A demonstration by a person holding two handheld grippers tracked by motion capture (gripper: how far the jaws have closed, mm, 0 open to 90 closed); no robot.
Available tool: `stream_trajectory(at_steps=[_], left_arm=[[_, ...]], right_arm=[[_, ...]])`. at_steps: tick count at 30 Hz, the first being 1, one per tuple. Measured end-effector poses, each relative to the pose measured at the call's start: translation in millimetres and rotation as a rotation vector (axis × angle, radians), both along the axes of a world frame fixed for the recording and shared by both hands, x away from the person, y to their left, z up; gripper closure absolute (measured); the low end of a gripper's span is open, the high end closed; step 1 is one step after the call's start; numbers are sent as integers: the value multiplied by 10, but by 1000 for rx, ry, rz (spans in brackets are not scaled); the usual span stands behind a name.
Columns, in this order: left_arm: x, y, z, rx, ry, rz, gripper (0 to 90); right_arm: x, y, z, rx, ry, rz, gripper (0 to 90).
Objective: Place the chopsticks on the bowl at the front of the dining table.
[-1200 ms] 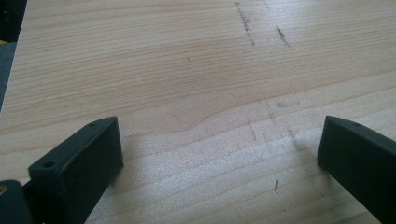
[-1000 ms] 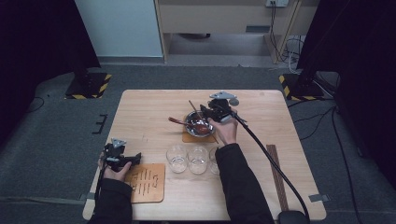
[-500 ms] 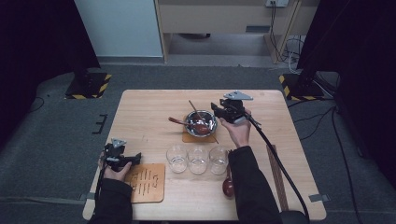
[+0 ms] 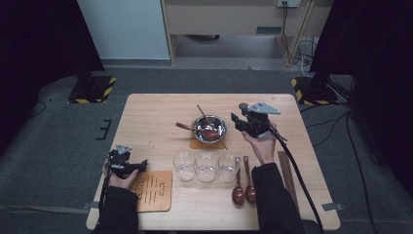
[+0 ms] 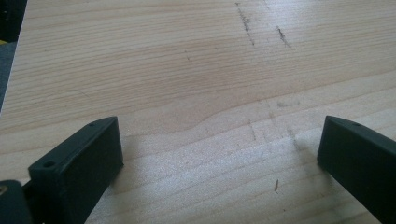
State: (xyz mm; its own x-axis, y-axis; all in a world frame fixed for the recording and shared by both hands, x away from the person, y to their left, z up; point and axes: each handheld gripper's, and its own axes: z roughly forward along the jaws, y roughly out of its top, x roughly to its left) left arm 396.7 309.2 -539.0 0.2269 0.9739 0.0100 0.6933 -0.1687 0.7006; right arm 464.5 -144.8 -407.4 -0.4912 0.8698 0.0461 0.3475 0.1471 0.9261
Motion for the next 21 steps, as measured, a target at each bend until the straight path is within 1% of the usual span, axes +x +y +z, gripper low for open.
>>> stream_trajectory(at_steps=[6,12,21], left_arm=[[0,0,0,0,0,0,0],[0,0,0,0,0,0,0],[0,0,0,0,0,0,0]], right_arm=[[-128,-165,-20,16,-5,0,495],[-244,-313,-51,4,-11,-11,473],[-395,-499,-112,-9,-16,-21,470]])
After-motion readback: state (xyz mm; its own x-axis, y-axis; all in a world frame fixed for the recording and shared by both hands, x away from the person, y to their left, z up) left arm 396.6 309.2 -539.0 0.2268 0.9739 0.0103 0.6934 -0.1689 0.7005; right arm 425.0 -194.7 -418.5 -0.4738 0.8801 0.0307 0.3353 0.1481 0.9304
